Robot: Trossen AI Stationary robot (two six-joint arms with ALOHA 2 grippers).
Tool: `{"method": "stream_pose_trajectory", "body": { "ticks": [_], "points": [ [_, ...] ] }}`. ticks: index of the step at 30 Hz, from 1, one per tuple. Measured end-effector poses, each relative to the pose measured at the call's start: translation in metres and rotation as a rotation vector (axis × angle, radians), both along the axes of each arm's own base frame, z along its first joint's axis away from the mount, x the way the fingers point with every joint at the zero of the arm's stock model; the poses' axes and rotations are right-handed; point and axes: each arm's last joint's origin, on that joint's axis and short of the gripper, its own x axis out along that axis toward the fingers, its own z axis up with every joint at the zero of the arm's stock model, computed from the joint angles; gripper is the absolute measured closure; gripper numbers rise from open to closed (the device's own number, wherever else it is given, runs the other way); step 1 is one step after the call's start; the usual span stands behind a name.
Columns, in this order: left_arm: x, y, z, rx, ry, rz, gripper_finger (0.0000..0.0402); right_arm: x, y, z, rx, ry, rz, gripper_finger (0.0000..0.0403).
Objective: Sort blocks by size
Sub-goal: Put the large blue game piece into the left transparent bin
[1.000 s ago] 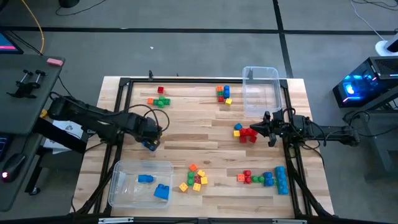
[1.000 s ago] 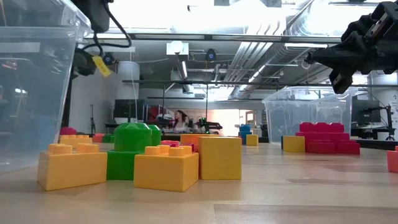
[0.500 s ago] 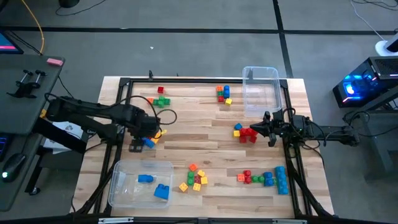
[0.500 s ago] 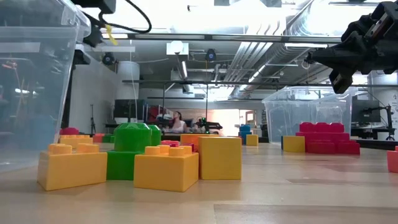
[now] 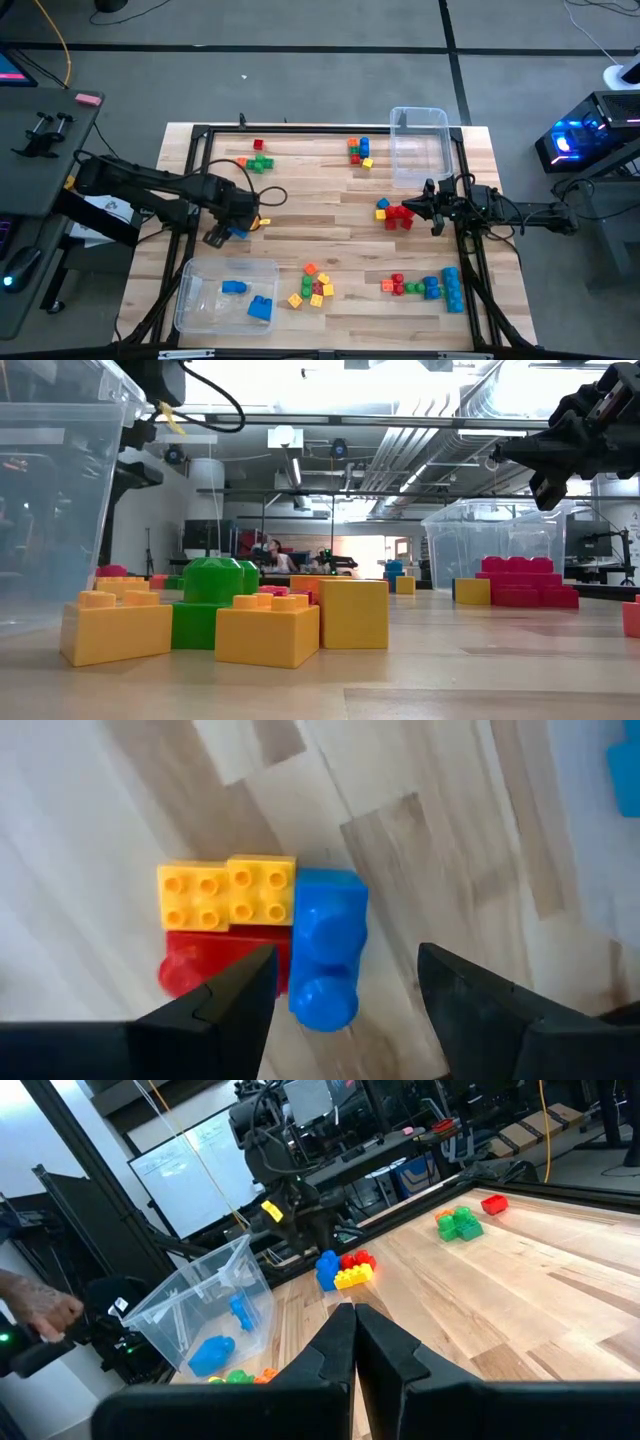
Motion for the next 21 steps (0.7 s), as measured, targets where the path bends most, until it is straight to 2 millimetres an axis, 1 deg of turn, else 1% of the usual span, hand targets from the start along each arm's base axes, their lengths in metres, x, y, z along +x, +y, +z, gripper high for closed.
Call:
{"method": "stream_pose_trajectory", "body": {
  "ticks": [5, 11, 21],
  "points": [
    [-0.005, -0.001, -0.007, -0.017, 0.031, -0.044, 0.0172, 0.000, 0.000, 0.000, 0.000, 0.000, 0.000, 0.0398],
    [0.001, 0.000, -0.007, -0.014, -0.032, -0.078, 0.0172, 0.000, 0.000, 0.000, 0.000, 0.000, 0.000, 0.0398],
    [-0.002, 0.001, -0.027, -0.013, 0.025, -0.085, 0.0172, 0.000, 0.000, 0.000, 0.000, 0.000, 0.000, 0.0398]
  ]
}}
